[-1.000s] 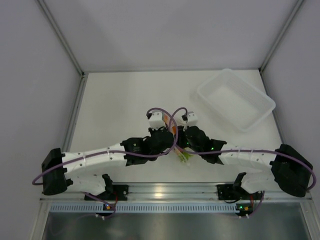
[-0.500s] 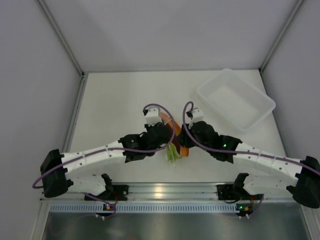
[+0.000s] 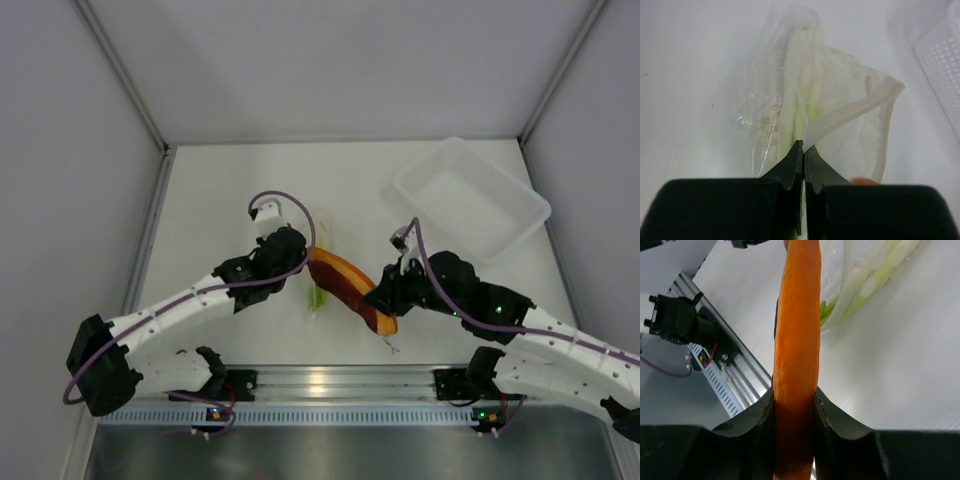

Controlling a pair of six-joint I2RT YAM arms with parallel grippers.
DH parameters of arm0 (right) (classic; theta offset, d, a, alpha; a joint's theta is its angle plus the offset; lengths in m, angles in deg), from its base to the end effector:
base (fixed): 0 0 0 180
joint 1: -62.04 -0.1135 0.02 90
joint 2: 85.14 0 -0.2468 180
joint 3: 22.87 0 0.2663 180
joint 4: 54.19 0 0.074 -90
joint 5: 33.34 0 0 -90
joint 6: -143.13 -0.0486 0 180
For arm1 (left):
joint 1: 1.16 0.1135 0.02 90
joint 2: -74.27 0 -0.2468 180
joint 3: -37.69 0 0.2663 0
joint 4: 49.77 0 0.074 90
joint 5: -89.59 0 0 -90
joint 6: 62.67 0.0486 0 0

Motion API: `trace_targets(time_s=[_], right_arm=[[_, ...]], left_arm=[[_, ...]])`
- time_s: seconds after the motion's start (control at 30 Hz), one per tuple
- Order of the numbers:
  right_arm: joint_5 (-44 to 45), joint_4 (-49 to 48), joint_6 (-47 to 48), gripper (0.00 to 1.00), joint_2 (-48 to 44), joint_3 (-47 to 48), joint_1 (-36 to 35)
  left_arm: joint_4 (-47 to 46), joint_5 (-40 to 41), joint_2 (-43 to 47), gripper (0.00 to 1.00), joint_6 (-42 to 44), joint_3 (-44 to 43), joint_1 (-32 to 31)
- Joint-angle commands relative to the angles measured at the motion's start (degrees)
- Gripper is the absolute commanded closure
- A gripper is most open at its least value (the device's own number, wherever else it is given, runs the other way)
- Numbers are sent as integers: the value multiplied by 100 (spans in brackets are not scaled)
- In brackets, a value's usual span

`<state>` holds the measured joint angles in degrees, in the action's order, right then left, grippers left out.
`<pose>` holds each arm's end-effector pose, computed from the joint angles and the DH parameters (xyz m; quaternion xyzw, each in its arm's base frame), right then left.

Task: Open the zip-top bag and remove the fake food

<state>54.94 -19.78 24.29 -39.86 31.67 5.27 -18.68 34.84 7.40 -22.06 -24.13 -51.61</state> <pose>0.1194 0.1849 0.2796 -0.2115 0.8171 0.3736 0.3847 0.2000 -0.1981 0.2500 -0.1293 0.8509 -0.1565 0.4845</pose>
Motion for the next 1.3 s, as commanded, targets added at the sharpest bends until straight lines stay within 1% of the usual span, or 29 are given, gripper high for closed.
trace_targets(time_s=[0.0, 0.03, 0.13, 0.17, 0.23, 0.27, 0.33, 0.37, 0.4, 0.43, 0.47, 0.5, 0.53, 0.57, 0.63, 0.67, 0.73, 0.77, 0.83, 0.87, 0.9, 0.97, 1.0, 1.03, 1.07, 1.1, 1.2, 1.23, 1.27], right_arm=[[-480, 198, 414, 100, -317, 259, -18], [-383, 460, 449, 100, -440, 461, 8], [441, 944, 485, 100, -738, 901, 113], [836, 1025, 493, 100, -757, 998, 227], [1146, 1183, 563, 100, -618, 1331, 455], [1304, 1279, 590, 100, -486, 1454, 822], [1305, 1306, 739, 100, -31, 1859, 1429], [1262, 1228, 766, 100, 129, 1973, 2172], [809, 1132, 809, 100, 452, 2157, 2562], [622, 1044, 949, 100, 638, 2255, 2958], [585, 1008, 985, 100, 840, 2360, 3623], [619, 973, 1020, 100, 1260, 2570, 3873], [637, 938, 1090, 100, 1464, 2659, 4128], [759, 903, 1074, 100, 1658, 2729, 4548], [778, 622, 1108, 100, 2185, 2800, 4885], [708, 525, 1100, 100, 2370, 2809, 5173], [367, 402, 1161, 100, 2994, 2923, 5491], [208, 375, 1248, 100, 3178, 2976, 5841], [-396, 201, 1563, 99, 3680, 3090, 6054], [-1296, 156, 1653, 98, 3847, 3134, 6325], [-1549, 199, 1714, 97, 4162, 3326, 6441], [-1874, 470, 2039, 97, 4462, 3573, 6617], [-1955, 698, 2197, 96, 4838, 3983, 6644], [-1973, 944, 2494, 96, 5024, 4231, 6653], [-1990, 1399, 2593, 95, 5200, 4442, 6670], [-1973, 1516, 2637, 93, 5472, 4731, 6671], [-1869, 1930, 2708, 85, 5851, 5198, 6671], [-1659, 2009, 2630, 67, 5922, 5296, 6671], [-1152, 2079, 2577, 50, 5966, 5375, 6662]], left_arm=[[-216, -395, 174, 100, 25, 81, 465], [-233, -448, 227, 100, 52, 98, 554], [-364, -641, 271, 100, 227, 116, 870], [-409, -998, 245, 100, 367, 142, 1088], [-505, -1360, 105, 100, 456, 134, 1327], [-549, -1710, 43, 100, 552, 125, 1519], [-585, -1933, -62, 100, 605, 98, 1609], [-628, -2038, -98, 100, 675, 46, 1627], [-637, -2230, -115, 100, 702, 11, 1653], [-629, -2337, -116, 100, 737, -16, 1662], [-629, -2460, -90, 100, 781, -51, 1671], [-620, -2670, -63, 100, 799, -95, 1671], [-620, -2768, -2, 100, 790, -112, 1679], [-620, -2882, 16, 100, 842, -139, 1679], [-559, -3188, -36, 100, 974, -288, 1679], [-506, -3269, -54, 100, 1053, -341, 1679], [-444, -3435, -54, 100, 1071, -402, 1706], [-453, -3463, -45, 100, 1054, -411, 1723], [-453, -3498, -10, 100, 1089, -438, 1723], [-453, -3698, 7, 100, 1098, -447, 1723], [-453, -3726, 7, 100, 1098, -455, 1715], [-453, -3787, -36, 100, 1106, -508, 1723], [-453, -3823, -71, 100, 1124, -534, 1723], [-453, -3867, -124, 100, 1124, -552, 1732], [-453, -3972, -142, 100, 1142, -561, 1732], [-453, -4007, -168, 100, 1168, -570, 1732], [-374, -4052, -221, 100, 1265, -587, 1732], [-356, -4060, -204, 100, 1273, -587, 1732], [-330, -4052, -203, 100, 1282, -579, 1741]])
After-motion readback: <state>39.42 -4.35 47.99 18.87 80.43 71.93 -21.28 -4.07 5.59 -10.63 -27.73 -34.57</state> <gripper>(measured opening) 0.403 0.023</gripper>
